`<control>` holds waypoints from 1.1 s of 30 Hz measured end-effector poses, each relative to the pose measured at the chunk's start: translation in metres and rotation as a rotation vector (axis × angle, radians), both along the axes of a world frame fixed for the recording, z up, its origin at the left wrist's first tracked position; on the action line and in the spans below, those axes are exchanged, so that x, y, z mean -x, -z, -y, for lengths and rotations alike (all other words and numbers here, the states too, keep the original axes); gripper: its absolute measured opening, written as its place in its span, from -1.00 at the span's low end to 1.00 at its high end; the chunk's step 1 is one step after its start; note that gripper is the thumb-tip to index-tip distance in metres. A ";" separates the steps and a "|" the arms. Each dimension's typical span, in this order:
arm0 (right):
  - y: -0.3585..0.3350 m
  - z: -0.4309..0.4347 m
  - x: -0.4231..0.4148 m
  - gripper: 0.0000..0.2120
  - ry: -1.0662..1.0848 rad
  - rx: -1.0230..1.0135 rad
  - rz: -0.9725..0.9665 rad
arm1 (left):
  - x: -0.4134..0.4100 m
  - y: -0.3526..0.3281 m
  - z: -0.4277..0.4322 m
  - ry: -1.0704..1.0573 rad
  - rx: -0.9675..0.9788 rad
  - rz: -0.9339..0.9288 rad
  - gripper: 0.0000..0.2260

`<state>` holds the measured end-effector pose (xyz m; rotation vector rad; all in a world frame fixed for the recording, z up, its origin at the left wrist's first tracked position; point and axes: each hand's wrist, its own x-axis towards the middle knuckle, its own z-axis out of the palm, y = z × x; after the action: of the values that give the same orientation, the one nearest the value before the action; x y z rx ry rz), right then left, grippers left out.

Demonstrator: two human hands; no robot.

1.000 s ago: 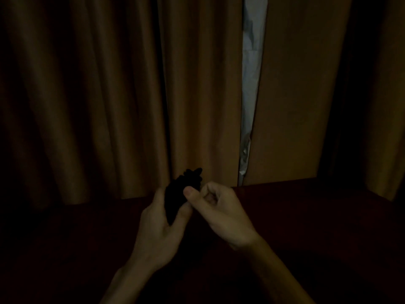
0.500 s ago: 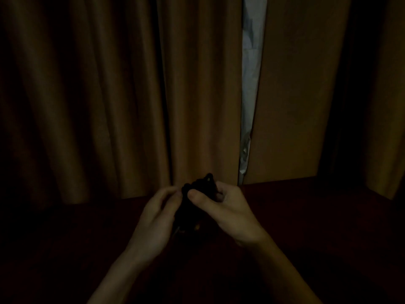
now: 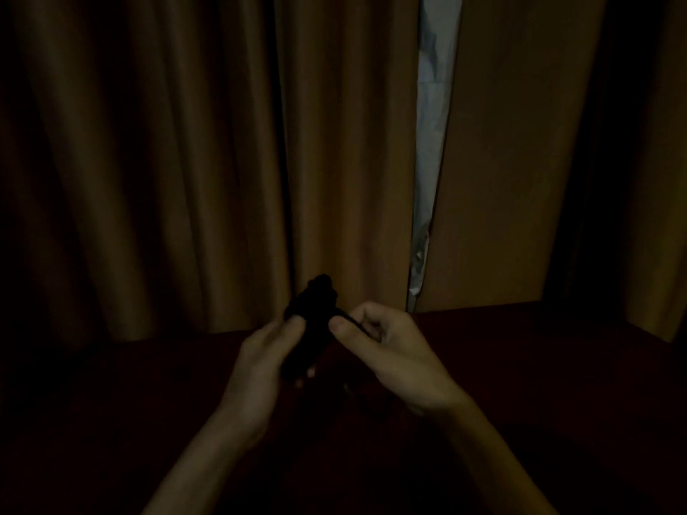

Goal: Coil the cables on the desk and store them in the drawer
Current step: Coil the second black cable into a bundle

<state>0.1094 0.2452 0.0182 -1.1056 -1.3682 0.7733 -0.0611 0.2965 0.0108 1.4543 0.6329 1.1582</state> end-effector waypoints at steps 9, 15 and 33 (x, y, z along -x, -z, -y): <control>0.001 0.005 -0.001 -0.43 -0.469 0.002 -0.209 | 0.010 -0.012 0.008 0.543 0.244 0.303 -0.45; 0.004 0.000 -0.001 -0.50 -0.340 -0.037 -0.214 | 0.002 -0.015 0.010 0.290 0.167 0.082 -0.53; -0.003 -0.001 0.021 -0.72 -0.088 -0.122 -0.058 | 0.006 0.003 -0.006 -0.397 -0.383 -0.188 -0.69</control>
<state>0.0881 0.2466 0.0212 -0.9259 -1.4039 0.7693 -0.0674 0.3020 0.0078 1.8296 0.8939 1.5218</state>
